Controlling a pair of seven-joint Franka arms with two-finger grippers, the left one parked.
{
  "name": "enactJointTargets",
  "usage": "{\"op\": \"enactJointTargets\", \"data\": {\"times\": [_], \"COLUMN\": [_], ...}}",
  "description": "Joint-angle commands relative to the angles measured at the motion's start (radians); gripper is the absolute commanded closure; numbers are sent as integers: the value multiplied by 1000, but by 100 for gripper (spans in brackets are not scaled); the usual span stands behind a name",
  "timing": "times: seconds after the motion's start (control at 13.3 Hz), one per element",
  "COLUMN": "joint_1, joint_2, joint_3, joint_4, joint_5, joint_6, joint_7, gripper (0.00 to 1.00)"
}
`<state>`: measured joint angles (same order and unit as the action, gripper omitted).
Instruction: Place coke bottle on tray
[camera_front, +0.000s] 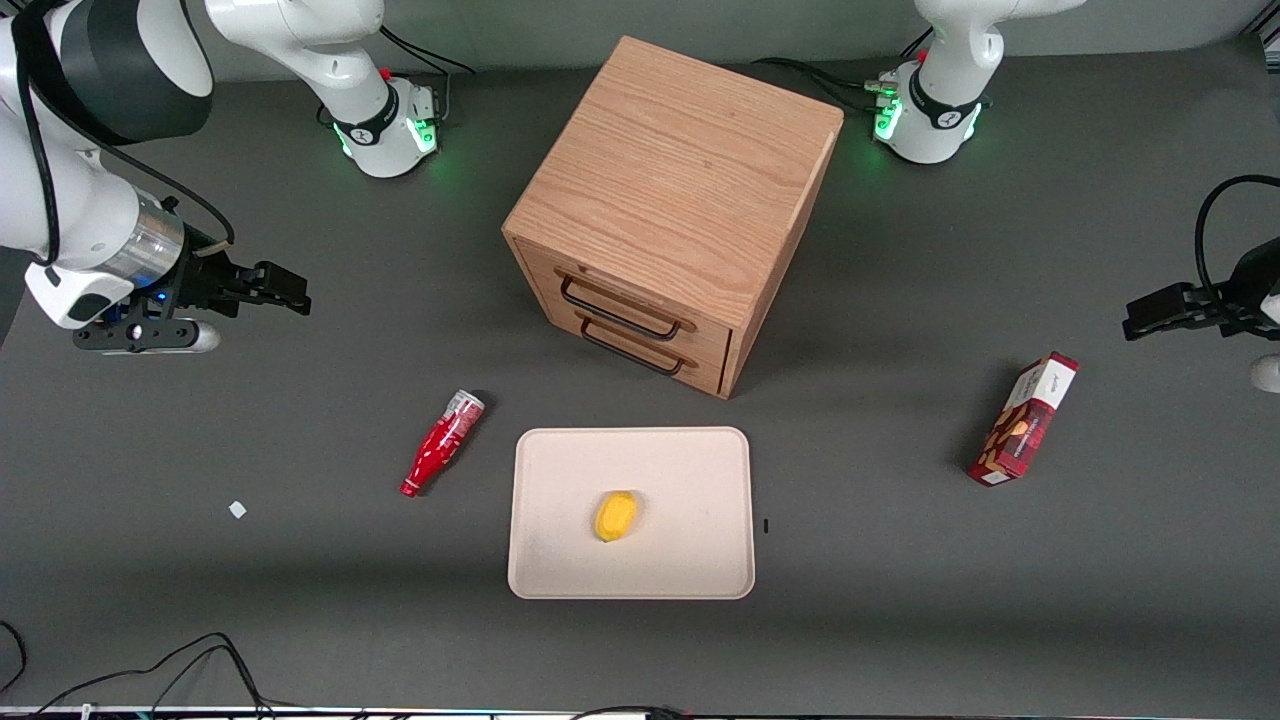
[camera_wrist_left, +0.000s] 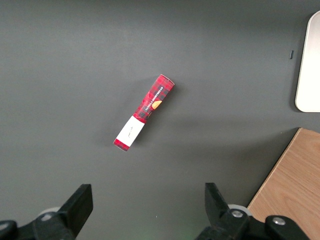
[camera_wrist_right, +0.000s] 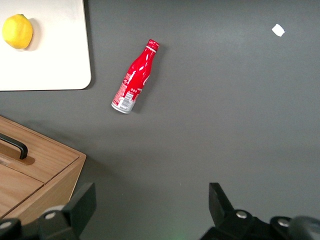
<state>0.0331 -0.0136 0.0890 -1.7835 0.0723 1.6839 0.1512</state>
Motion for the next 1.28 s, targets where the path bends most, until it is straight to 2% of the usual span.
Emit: {"op": "enactJointTargets", "data": {"times": [0.0, 0.45, 0.68, 0.9, 1.2], "joint_1": [-5, 4, 4, 5, 5], "joint_2": [15, 26, 50, 125, 216], "joint_3": [8, 8, 21, 54, 93], "joint_4": [32, 39, 38, 18, -51], "joint_5": [-19, -17, -14, -19, -23], "joint_6": [-24, -21, 6, 115, 294], "joint_7": [28, 30, 89, 288, 415], "gripper": [0, 0, 0, 0, 0]}}
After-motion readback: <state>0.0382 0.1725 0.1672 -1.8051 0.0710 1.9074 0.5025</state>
